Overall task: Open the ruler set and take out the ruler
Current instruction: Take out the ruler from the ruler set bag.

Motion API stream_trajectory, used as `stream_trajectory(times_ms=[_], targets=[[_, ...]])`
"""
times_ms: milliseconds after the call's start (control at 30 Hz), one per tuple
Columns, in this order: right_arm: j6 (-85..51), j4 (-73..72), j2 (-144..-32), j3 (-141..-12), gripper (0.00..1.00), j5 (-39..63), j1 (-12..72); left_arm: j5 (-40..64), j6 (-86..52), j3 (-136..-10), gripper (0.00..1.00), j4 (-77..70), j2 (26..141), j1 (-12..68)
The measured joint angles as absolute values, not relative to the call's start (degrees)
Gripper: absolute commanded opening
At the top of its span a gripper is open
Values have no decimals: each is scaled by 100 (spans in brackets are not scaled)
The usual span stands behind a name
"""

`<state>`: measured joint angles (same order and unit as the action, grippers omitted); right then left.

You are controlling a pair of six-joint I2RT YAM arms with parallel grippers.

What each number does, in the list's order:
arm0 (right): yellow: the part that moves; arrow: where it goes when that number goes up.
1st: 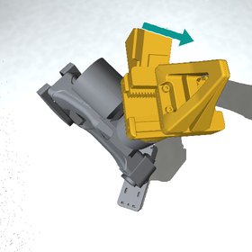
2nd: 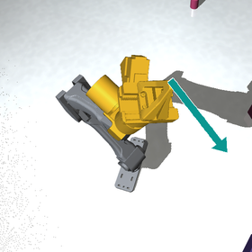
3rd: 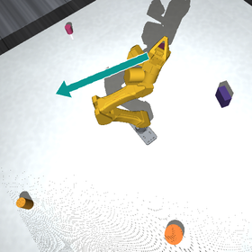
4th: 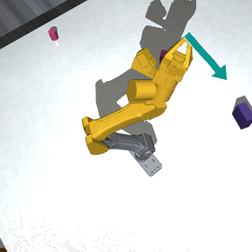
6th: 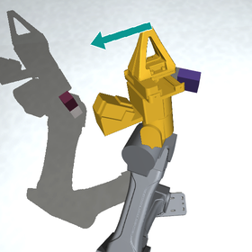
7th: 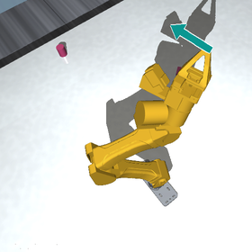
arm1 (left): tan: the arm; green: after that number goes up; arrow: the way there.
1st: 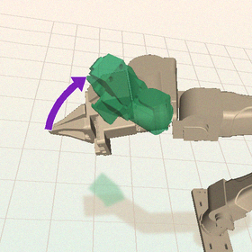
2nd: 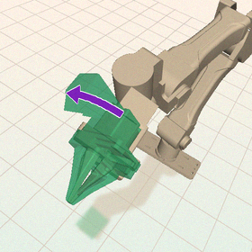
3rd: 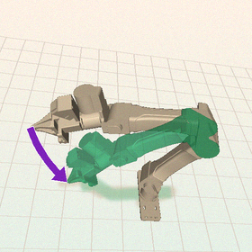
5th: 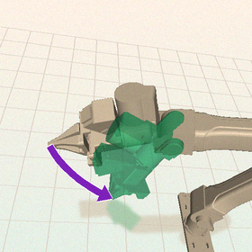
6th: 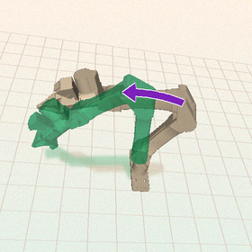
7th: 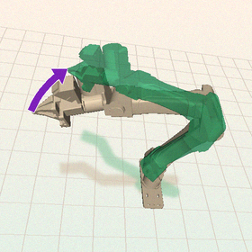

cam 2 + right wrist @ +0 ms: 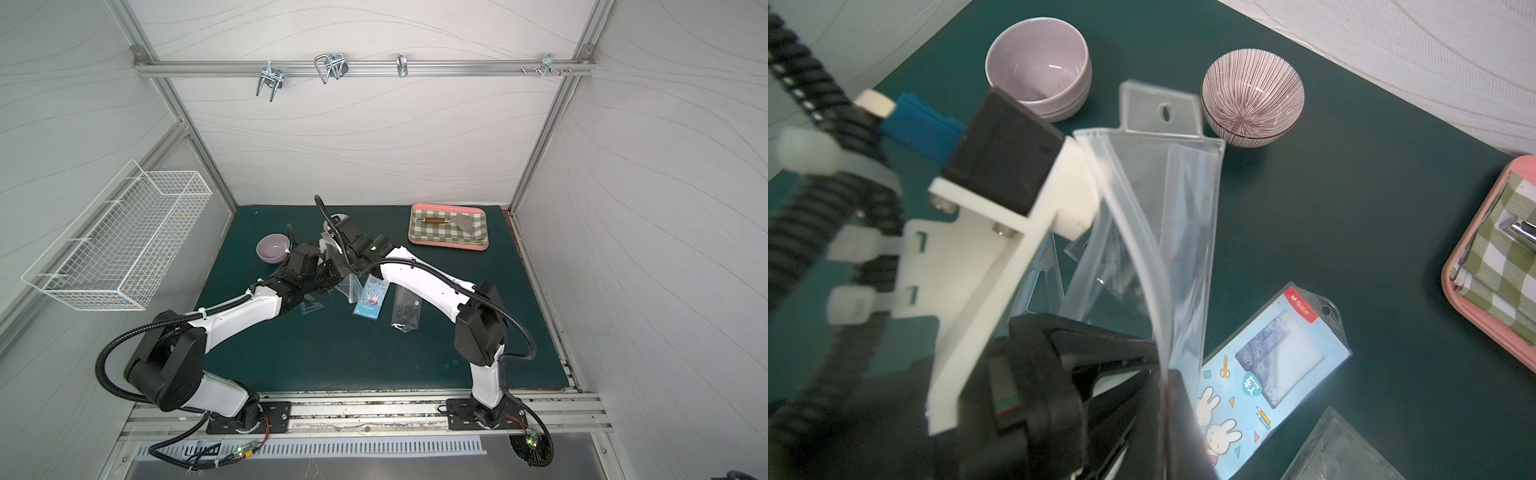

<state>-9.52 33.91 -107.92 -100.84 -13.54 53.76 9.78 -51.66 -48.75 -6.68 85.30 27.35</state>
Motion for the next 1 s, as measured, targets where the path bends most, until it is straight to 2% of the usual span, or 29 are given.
stream_trajectory(times_ms=[400, 567, 700, 1000], targets=[[-965, 3391, -10792, -10086, 0, -1343, 5347, 913, -5054, -4877, 0, -690, 8530, 2751], [-974, 3391, -10792, -10086, 20, -1341, 5339, 875, -4950, -4875, 0, -711, 8523, 2753], [-969, 3389, -10792, -10086, 32, -1341, 5323, 847, -4847, -4875, 0, -711, 8519, 2753], [-967, 3382, -10578, -9900, 36, -1310, 5245, 810, -4613, -4873, 0, -707, 8412, 2755]])
